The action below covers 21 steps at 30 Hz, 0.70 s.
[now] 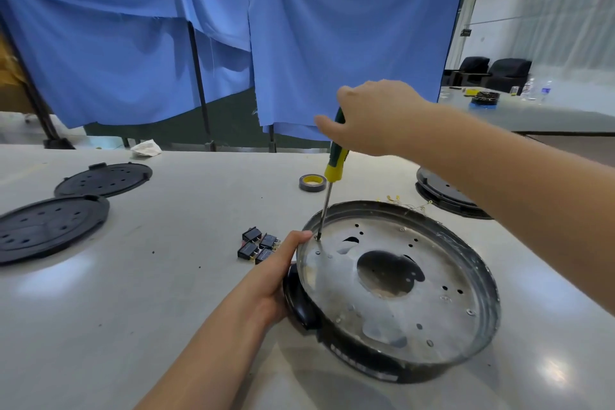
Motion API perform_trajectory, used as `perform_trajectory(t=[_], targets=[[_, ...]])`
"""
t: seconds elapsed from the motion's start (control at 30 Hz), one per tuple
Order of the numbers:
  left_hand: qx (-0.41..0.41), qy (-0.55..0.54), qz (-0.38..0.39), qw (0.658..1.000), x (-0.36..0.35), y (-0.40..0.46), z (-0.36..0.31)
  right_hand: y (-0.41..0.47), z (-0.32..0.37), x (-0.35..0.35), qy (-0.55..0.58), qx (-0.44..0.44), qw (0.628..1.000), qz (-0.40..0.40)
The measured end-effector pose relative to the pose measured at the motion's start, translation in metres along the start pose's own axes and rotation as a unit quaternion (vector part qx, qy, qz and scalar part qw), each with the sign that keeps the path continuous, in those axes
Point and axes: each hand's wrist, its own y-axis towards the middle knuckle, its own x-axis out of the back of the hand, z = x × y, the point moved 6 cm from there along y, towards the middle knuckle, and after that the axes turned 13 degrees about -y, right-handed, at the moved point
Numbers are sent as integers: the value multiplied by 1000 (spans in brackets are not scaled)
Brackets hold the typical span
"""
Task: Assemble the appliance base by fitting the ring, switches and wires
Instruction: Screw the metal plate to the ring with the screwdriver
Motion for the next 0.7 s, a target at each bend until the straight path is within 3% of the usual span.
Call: perform_trajectory(t=[0.07,0.13,0.27,0.37,0.4,0.47,0.53,0.57,0.7], targets=[[3,1,4,1000,-1,1,0,1,3,-9,192,29,974,115],[5,0,7,1000,-1,1,0,0,5,-5,306,54,939,147],[4,1,4,1000,0,0,0,4,1,3,133,31,990,24],[7,3,2,1000,-1,0,1,2,-1,6,5,-7,1000,-25],[7,2,2,1000,0,0,1,2,-1,6,11,-8,1000,-8],[6,-1,2,1000,0,0,1,2,2,-2,156,20,984,81],[6,-4,-1,1000,-1,-1,0,1,10,-7,354,49,922,150],[5,-5,-3,1000,-1,-1,0,0,14,-6,397,61,904,147],[6,-8,-13,1000,-1,-2,0,-1,12,-3,276,31,961,11]])
